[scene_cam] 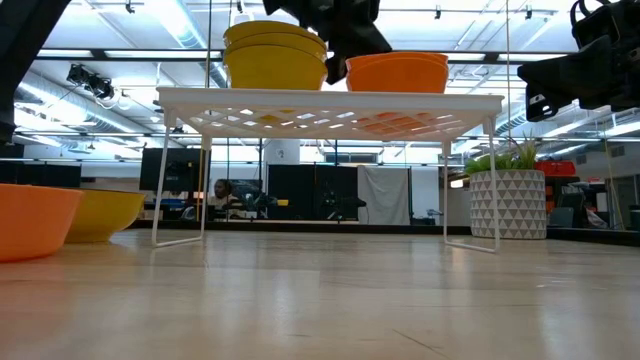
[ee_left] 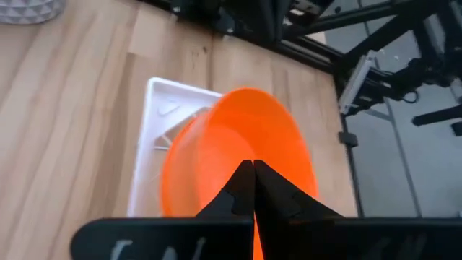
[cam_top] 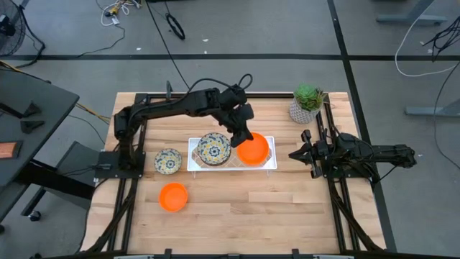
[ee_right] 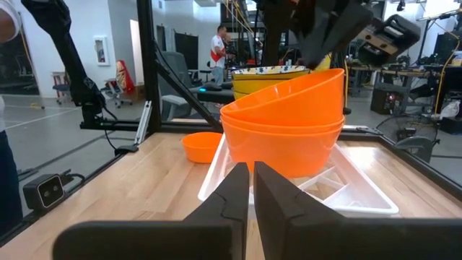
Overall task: Pick & Place Mini bowls
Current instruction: Stack the orange bowl on the orange bowl on the shelf
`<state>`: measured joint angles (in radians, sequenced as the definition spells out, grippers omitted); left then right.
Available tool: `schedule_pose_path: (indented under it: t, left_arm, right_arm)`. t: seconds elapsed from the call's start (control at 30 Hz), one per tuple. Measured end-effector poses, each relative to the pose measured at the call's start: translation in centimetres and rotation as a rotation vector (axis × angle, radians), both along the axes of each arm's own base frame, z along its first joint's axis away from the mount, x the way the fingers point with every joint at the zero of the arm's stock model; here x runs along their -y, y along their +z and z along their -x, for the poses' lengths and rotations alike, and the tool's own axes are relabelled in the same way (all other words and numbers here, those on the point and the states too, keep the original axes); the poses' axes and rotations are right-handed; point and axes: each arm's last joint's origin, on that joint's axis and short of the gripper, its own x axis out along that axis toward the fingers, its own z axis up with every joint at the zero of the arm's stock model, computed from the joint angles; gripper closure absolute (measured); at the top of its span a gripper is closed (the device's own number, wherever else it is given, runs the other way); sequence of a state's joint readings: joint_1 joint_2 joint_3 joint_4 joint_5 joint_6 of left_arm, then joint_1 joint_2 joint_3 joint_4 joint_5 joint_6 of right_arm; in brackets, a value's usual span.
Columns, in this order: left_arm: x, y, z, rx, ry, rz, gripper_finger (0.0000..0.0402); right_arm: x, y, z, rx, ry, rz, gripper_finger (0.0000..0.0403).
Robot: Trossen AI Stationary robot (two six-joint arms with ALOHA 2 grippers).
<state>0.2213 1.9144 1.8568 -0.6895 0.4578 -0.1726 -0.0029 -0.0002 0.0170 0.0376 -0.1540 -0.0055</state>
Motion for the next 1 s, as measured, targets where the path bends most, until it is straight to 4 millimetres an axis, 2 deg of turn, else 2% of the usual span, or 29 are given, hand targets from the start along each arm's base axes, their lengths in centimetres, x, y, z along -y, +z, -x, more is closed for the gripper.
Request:
schedule_pose_path:
  t: [0.5, 0.77, 1.0]
  left_arm:
    - [-0.3, -0.5, 0.4, -0.064, 0.038, -0.131, 0.0401]
    - [-0.3, -0.5, 0.4, -0.063, 0.037, -0.130, 0.0401]
    - [0.5, 1.2, 1.1, -0.039, 0.028, -0.132, 0.0401]
  right_arm:
    - [0.0, 0.0, 0.0, 0.000, 0.000, 0.000, 0.0376]
    - [0.0, 0.0, 0.0, 0.000, 0.000, 0.000, 0.0376]
    - [0.0, 0.0, 0.0, 0.000, 0.000, 0.000, 0.0376]
